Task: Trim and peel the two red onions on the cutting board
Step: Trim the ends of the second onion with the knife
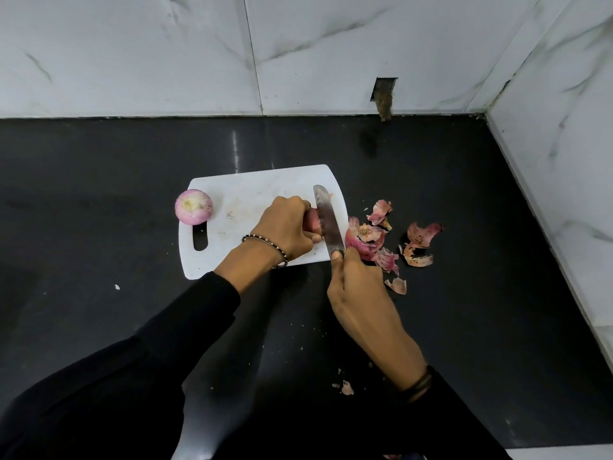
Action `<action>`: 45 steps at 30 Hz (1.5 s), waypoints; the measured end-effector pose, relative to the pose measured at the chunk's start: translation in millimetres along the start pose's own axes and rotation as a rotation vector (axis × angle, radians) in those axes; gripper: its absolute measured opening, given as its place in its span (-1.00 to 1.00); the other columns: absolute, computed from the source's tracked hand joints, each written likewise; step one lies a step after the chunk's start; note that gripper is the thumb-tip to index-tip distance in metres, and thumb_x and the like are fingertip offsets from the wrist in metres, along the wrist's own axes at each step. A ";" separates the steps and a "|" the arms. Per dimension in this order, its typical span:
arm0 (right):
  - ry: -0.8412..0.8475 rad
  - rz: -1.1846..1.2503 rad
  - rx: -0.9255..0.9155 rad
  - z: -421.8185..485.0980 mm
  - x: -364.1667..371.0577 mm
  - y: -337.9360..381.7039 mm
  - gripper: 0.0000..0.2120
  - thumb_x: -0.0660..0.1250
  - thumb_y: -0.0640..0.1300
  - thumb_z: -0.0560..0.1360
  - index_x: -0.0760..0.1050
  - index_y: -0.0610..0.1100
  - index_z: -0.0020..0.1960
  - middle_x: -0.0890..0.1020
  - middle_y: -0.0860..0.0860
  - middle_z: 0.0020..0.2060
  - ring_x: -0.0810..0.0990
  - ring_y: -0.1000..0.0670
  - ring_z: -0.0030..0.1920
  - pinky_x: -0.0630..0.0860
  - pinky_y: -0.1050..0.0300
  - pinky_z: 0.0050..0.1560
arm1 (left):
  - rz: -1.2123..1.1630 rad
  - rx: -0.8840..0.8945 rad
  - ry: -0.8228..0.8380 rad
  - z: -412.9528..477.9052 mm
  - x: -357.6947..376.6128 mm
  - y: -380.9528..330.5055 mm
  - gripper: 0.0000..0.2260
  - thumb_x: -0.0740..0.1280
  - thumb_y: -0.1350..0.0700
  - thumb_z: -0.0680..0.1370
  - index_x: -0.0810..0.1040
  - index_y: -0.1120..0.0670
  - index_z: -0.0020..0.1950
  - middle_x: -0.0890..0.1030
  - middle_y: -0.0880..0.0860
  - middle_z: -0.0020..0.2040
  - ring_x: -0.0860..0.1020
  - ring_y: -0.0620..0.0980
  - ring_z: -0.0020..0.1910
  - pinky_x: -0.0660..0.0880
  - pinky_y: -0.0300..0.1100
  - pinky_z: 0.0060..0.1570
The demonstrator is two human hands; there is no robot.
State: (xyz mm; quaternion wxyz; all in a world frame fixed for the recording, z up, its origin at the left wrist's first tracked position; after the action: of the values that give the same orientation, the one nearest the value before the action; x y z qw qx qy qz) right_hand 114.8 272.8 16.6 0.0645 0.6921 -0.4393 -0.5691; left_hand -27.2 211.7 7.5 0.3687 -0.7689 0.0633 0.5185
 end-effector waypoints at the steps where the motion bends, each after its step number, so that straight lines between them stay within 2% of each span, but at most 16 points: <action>1: 0.003 -0.006 0.005 -0.5 -0.9 0.1 -0.71 -0.06 0.01 0.73 0.32 -0.16 0.12 0.50 -0.09 -0.18 0.53 -0.09 -0.14 0.49 -0.04 -0.17 | 0.008 0.003 -0.002 -0.9 0.3 -1.2 -0.85 0.48 0.18 0.45 0.52 0.04 -0.18 0.52 -0.04 -0.29 0.49 -0.02 -0.22 0.40 -0.23 -0.19; 4: -0.007 -0.010 0.003 1.1 -3.0 0.8 -0.73 -0.03 -0.01 0.72 0.33 -0.16 0.12 0.52 -0.08 -0.20 0.52 -0.04 -0.23 0.37 0.11 -0.36 | 0.023 0.026 -0.021 -3.8 0.6 -3.3 -0.78 0.44 0.22 0.45 0.44 -0.01 -0.23 0.43 -0.13 -0.34 0.42 -0.06 -0.27 0.28 -0.34 -0.31; 6: -0.003 -0.006 0.003 4.1 -3.7 2.4 -0.73 -0.03 -0.01 0.72 0.34 -0.17 0.12 0.54 -0.12 -0.17 0.56 -0.09 -0.21 0.37 0.07 -0.33 | 0.047 0.031 -0.033 -6.4 0.5 -3.8 -0.75 0.42 0.22 0.46 0.38 -0.01 -0.23 0.38 -0.14 -0.35 0.34 -0.10 -0.34 0.22 -0.37 -0.41; 8: 0.005 -0.002 0.001 6.2 -5.2 3.5 -0.71 -0.03 0.00 0.72 0.34 -0.17 0.11 0.55 -0.15 -0.12 0.57 -0.13 -0.16 0.42 0.00 -0.25 | 0.065 0.036 -0.043 -7.6 1.3 -4.4 -0.77 0.40 0.22 0.47 0.37 0.00 -0.19 0.36 -0.12 -0.34 0.31 -0.10 -0.35 0.24 -0.34 -0.40; 12: 0.037 -0.013 0.003 8.7 -4.6 4.4 -0.75 -0.02 -0.01 0.72 0.32 -0.16 0.15 0.55 -0.19 -0.06 0.59 -0.16 -0.11 0.38 0.02 -0.23 | 0.119 0.063 -0.068 -12.9 3.1 -7.5 -0.78 0.38 0.23 0.49 0.33 0.04 -0.13 0.35 -0.05 -0.29 0.29 -0.02 -0.23 0.12 -0.24 -0.30; 14: 0.059 -0.062 0.012 11.1 -0.1 3.6 -0.80 0.00 -0.08 0.70 0.30 -0.17 0.18 0.52 -0.17 -0.09 0.57 -0.15 -0.14 0.37 0.04 -0.24 | 0.123 0.088 -0.086 -15.3 4.2 -9.3 -0.77 0.38 0.23 0.49 0.33 0.05 -0.12 0.29 -0.09 -0.34 0.28 -0.01 -0.22 0.10 -0.22 -0.30; 16: 0.061 -0.137 -0.012 13.1 2.9 6.8 -0.79 0.01 -0.17 0.68 0.30 -0.24 0.23 0.44 -0.11 -0.18 0.47 -0.09 -0.22 0.33 0.08 -0.25 | 0.134 0.093 -0.089 -16.4 5.3 -10.4 -0.76 0.40 0.18 0.49 0.31 0.06 -0.10 0.39 -0.05 -0.30 0.34 0.04 -0.18 0.09 -0.21 -0.30; 18: 0.033 -0.126 -0.051 15.2 0.7 16.1 -0.79 0.03 -0.20 0.65 0.31 -0.28 0.22 0.43 -0.13 -0.15 0.44 -0.12 -0.16 0.39 0.00 -0.15 | 0.143 0.096 -0.097 -16.7 6.5 -9.7 -0.74 0.40 0.14 0.50 0.29 0.07 -0.07 0.55 0.09 -0.14 0.37 0.07 -0.15 0.11 -0.19 -0.28; 21: 0.043 -0.054 0.003 21.7 -6.8 25.4 -0.81 0.09 -0.23 0.63 0.31 -0.25 0.22 0.50 -0.21 0.02 0.53 -0.24 0.03 0.53 -0.17 0.03 | 0.139 0.091 -0.114 -18.1 9.1 -10.2 -0.77 0.34 0.16 0.51 0.25 0.08 -0.07 0.58 0.14 -0.03 0.29 0.03 -0.16 0.15 -0.17 -0.25; 24: 0.068 -0.074 0.032 30.3 -10.9 30.2 -0.80 0.10 -0.25 0.63 0.30 -0.23 0.25 0.50 -0.24 0.15 0.53 -0.27 0.15 0.47 -0.06 -0.02 | 0.193 0.071 -0.105 -16.6 10.5 -13.7 -0.78 0.31 0.17 0.52 0.23 0.09 -0.04 0.58 0.16 0.01 0.41 0.12 -0.06 0.21 -0.16 -0.22; 31: 0.087 -0.209 -0.051 16.3 -6.2 18.9 -0.77 0.06 -0.24 0.65 0.30 -0.29 0.27 0.40 -0.14 -0.08 0.56 -0.25 0.04 0.34 0.03 -0.10 | 0.250 0.103 -0.094 -11.9 12.2 -14.0 -0.74 0.38 0.12 0.52 0.27 0.07 -0.06 0.59 0.13 0.04 0.48 0.12 0.04 0.23 -0.19 -0.20; 34: 0.074 -0.128 0.002 28.7 -10.8 20.3 -0.80 0.12 -0.26 0.64 0.31 -0.26 0.25 0.52 -0.22 0.08 0.57 -0.22 0.04 0.48 -0.01 -0.10 | 0.262 0.117 -0.085 -11.2 11.8 -18.5 -0.79 0.35 0.13 0.52 0.32 0.10 -0.01 0.58 0.15 0.06 0.47 0.14 0.06 0.25 -0.19 -0.17; 36: 0.088 -0.123 0.010 27.8 -9.8 20.8 -0.78 0.13 -0.28 0.63 0.30 -0.25 0.27 0.52 -0.25 0.15 0.58 -0.23 0.07 0.57 -0.08 0.02 | 0.271 0.105 -0.073 -11.1 11.0 -19.1 -0.78 0.35 0.14 0.51 0.30 0.09 -0.02 0.58 0.15 0.06 0.48 0.16 0.07 0.28 -0.18 -0.16; 38: 0.109 -0.156 0.038 18.9 -5.9 16.9 -0.75 0.12 -0.29 0.63 0.27 -0.22 0.30 0.51 -0.24 0.16 0.57 -0.24 0.11 0.54 -0.06 0.07 | 0.288 0.101 -0.067 -10.1 12.4 -18.0 -0.78 0.35 0.12 0.52 0.31 0.11 -0.01 0.58 0.15 0.06 0.48 0.15 0.08 0.31 -0.16 -0.16; 40: 0.099 -0.198 0.066 13.9 -2.6 12.3 -0.73 0.11 -0.28 0.63 0.25 -0.20 0.33 0.54 -0.23 0.14 0.58 -0.24 0.13 0.45 -0.02 -0.01 | 0.323 0.104 -0.062 -8.6 14.8 -18.0 -0.78 0.34 0.12 0.54 0.37 0.16 0.09 0.57 0.16 0.09 0.47 0.15 0.10 0.33 -0.15 -0.14; 45: 0.077 -0.159 0.065 27.1 -1.2 13.8 -0.77 0.12 -0.24 0.65 0.27 -0.20 0.30 0.55 -0.22 0.15 0.57 -0.28 0.16 0.50 -0.12 0.04 | 0.352 0.091 -0.043 -6.7 15.1 -22.4 -0.72 0.34 0.14 0.52 0.40 0.20 0.17 0.57 0.16 0.10 0.46 0.15 0.13 0.38 -0.13 -0.08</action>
State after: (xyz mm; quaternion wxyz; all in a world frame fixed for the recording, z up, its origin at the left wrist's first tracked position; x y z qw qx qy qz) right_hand 84.6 276.4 16.3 0.0130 0.7479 -0.3984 -0.5309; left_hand -4.6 228.0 7.2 0.3081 -0.7173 0.2123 0.5878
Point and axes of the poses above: each hand's wrist, its own z-axis towards the middle knuckle, its own x-axis out of the palm, y = z × x, the point moved 5 cm from there along z, towards the middle knuckle
